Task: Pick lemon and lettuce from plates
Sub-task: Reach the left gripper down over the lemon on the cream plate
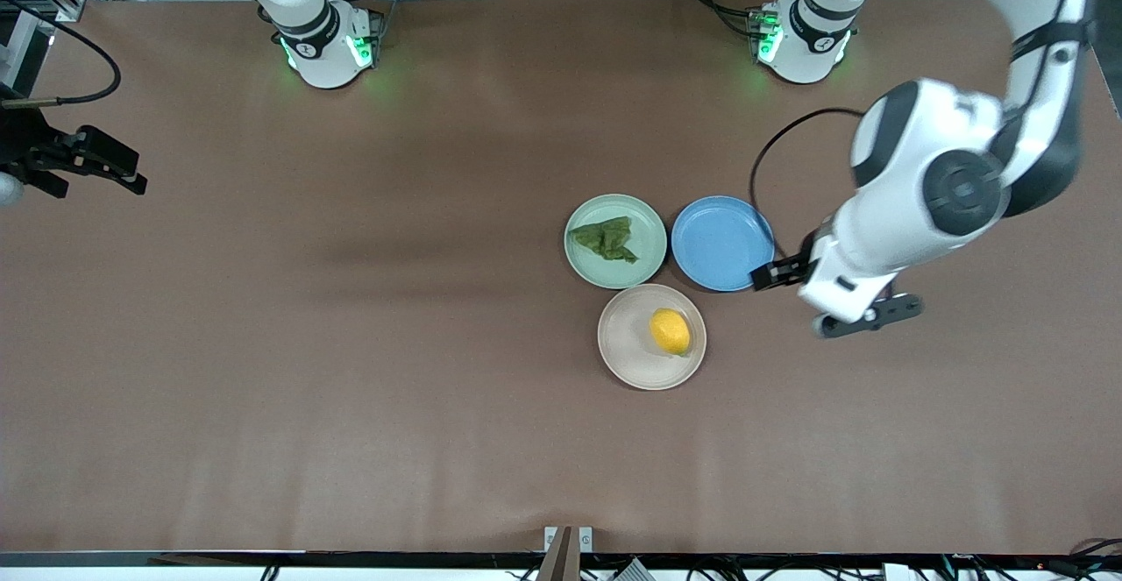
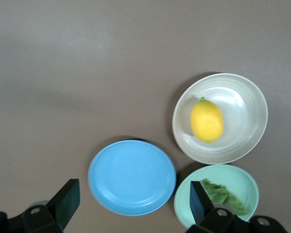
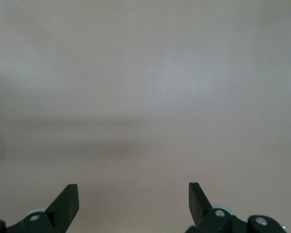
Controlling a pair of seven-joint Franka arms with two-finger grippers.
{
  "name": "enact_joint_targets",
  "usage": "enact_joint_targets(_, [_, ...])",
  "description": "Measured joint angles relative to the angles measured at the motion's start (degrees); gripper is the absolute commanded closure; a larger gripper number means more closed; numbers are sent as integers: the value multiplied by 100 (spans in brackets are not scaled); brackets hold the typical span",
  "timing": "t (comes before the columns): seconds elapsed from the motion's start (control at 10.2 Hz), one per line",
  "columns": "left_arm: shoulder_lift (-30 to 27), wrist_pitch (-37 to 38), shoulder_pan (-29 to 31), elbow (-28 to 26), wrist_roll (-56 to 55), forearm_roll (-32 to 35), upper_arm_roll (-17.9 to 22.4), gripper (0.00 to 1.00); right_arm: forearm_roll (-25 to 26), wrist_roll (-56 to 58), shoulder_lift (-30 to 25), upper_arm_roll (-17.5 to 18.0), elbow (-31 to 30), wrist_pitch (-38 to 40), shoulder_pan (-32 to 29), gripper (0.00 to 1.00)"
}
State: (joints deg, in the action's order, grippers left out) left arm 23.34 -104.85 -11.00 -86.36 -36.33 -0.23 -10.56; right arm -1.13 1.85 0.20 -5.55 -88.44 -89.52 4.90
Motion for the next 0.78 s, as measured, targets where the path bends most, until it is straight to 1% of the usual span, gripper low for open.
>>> enact_joint_targets(0.2, [368, -475, -205, 43, -395, 0, 0, 0, 0, 0, -6, 2, -5, 2, 0, 0])
enact_joint_targets(0.78, [1212, -1489, -461, 78, -620, 0, 21, 0, 0, 0, -17, -2, -11, 7, 0, 0])
